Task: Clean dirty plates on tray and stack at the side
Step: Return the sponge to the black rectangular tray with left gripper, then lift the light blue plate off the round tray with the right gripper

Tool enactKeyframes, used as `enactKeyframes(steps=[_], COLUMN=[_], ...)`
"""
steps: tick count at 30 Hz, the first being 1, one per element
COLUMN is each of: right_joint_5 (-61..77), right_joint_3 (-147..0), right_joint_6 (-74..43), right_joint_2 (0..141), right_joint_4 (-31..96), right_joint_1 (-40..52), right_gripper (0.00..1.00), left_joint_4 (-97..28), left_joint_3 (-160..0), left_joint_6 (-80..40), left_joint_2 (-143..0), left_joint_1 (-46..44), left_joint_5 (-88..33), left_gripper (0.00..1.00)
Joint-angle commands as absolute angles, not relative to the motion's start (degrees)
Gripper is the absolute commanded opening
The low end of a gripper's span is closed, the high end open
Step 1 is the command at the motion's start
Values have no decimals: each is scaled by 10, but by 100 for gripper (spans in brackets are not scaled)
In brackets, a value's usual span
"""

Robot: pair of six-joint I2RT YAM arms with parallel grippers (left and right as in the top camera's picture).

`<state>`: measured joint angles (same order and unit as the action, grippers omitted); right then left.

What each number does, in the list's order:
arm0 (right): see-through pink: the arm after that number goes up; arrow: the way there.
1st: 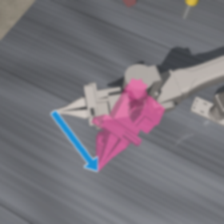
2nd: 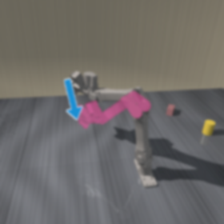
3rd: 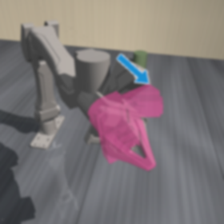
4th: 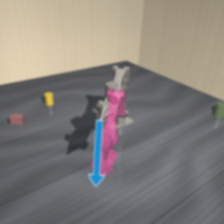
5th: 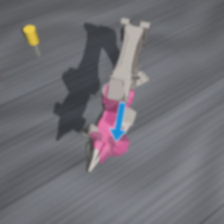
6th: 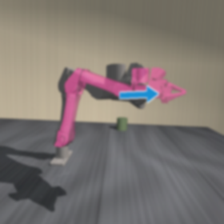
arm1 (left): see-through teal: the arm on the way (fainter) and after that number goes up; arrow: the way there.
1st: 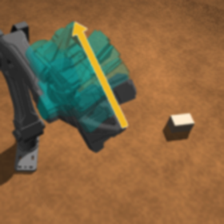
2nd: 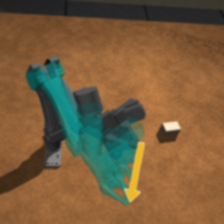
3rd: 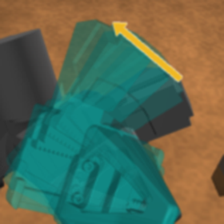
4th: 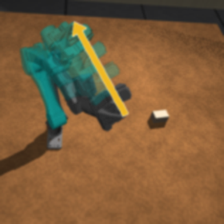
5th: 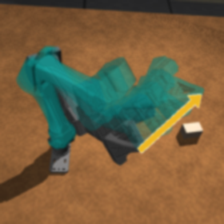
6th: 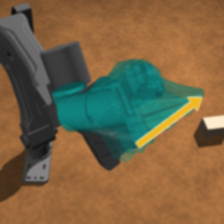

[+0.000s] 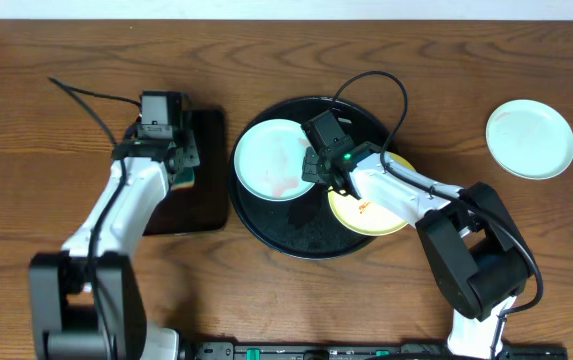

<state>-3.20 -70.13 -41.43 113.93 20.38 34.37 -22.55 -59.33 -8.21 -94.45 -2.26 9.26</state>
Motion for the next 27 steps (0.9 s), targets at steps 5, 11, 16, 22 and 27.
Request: enactKeyframes(steps=[5,11,16,22,27], right_joint_5=[-21,-107,-213,-335,-443], right_joint_3=[-698,-719,-735,-736,-735], right_joint_6=[-354,-306,-242,-157,-100], right_joint_2=[1098,1037,972,922,925], right_joint_4=[227,266,301,311,311], right_joint_1=[346,346,346,362,408], right_gripper=[1,1,1,1,1], left_joint_4=[-233,-233,-234,-247,-271], left_joint_3=[-595,-595,-595,-595,-595], left_joint_6=[-91,-117,-117,-117,-117], left_joint_2=[-963,-903,-807,-714,-672], left_joint_1=[-20,-21,-21,-20,-20], left_joint_5=[81,78,50,36,36], left_gripper=[53,57,59,61,61])
